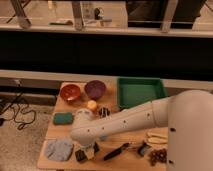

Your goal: Wipe table surface with eraser

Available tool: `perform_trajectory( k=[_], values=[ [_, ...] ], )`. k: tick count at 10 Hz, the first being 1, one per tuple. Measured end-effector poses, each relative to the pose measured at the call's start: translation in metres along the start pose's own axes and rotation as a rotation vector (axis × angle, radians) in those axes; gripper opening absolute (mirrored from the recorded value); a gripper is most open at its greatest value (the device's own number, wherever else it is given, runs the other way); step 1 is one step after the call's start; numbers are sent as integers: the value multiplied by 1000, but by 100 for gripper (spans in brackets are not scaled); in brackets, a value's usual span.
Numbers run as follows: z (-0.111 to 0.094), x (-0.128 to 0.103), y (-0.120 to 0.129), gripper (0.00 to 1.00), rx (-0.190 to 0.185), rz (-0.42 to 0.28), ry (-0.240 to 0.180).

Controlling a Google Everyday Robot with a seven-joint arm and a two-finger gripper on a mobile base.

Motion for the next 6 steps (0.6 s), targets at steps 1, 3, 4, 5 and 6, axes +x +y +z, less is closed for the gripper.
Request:
perform_trajectory(
  k=[1,3,4,5,6],
  values=[
    [1,-5,-3,14,-2,-10,0],
    [4,-21,-7,14,-8,-41,-3],
    [6,-23,-3,14,-10,-47,-1],
    [5,-23,1,14,-10,-53,2],
    [1,-21,8,14,-7,-55,6]
  ],
)
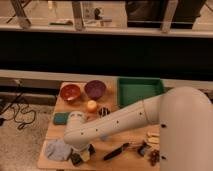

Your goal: Wipe table surface with eraser

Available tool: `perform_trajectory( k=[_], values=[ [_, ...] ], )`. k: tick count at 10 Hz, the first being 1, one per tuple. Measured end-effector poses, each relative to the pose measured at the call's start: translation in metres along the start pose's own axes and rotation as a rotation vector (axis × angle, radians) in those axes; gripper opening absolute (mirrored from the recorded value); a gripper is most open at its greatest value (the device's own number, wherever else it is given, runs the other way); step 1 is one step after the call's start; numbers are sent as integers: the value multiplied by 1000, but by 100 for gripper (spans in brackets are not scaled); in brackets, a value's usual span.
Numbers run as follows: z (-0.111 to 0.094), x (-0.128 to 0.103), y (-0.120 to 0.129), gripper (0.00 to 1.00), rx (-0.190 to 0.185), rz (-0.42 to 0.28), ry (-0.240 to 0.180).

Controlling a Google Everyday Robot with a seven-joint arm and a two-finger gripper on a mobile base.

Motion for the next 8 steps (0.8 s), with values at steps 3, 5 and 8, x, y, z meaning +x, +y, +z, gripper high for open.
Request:
perform_trajectory(
  k=[3,5,8],
  values=[
    [-11,16,14,14,18,22,1],
    [-13,33,20,14,22,51,8],
    [-6,44,16,14,12,76,6]
  ],
)
